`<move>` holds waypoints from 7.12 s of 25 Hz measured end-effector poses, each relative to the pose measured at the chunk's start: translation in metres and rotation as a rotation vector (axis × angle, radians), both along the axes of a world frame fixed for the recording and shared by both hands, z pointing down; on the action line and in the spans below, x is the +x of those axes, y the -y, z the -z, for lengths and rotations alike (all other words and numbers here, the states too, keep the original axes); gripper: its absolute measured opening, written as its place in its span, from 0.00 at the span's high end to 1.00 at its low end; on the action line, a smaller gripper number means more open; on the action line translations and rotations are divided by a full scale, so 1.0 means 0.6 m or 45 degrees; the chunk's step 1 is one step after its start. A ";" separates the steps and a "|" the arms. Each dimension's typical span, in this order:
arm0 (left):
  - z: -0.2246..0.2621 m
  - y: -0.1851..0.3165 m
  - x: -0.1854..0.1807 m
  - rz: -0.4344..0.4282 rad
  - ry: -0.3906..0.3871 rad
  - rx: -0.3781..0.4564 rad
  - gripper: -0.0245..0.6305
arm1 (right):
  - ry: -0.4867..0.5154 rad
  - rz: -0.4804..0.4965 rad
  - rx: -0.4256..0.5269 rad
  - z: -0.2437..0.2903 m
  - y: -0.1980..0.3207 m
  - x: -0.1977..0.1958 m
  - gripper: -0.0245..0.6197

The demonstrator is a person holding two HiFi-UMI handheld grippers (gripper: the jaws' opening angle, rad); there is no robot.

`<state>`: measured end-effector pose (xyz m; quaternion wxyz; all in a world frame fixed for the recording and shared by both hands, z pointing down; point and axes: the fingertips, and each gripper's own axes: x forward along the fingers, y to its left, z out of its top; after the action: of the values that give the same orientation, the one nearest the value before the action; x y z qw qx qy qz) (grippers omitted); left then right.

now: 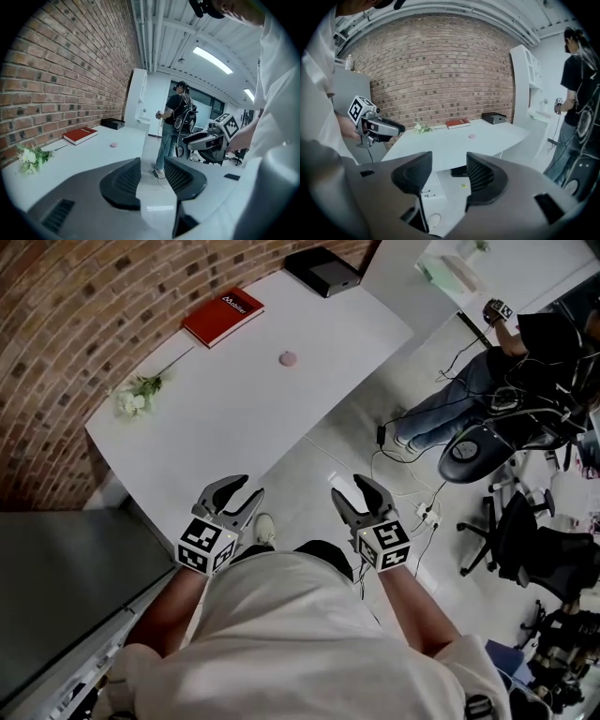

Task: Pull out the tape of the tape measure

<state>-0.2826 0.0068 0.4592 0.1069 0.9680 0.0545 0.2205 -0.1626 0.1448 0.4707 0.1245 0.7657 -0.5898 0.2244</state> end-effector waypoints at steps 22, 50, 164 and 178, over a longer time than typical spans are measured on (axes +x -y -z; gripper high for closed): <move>-0.055 0.087 0.274 0.314 0.076 -0.005 0.72 | 0.038 0.211 -0.004 -0.019 0.082 0.299 0.60; -0.238 0.239 0.568 0.773 0.348 0.109 0.65 | 0.134 0.458 -0.085 -0.057 0.114 0.566 0.60; 0.169 0.133 0.530 -0.405 0.100 0.199 0.65 | 0.000 1.468 0.306 0.214 0.367 0.375 0.71; 0.161 0.121 0.531 -0.505 0.132 0.251 0.65 | -0.059 1.545 0.216 0.200 0.355 0.357 0.89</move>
<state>0.0361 -0.0655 0.3629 -0.0309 0.9314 0.2164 0.2910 0.0515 -0.0685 0.3508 0.1814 0.3053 -0.9335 0.0489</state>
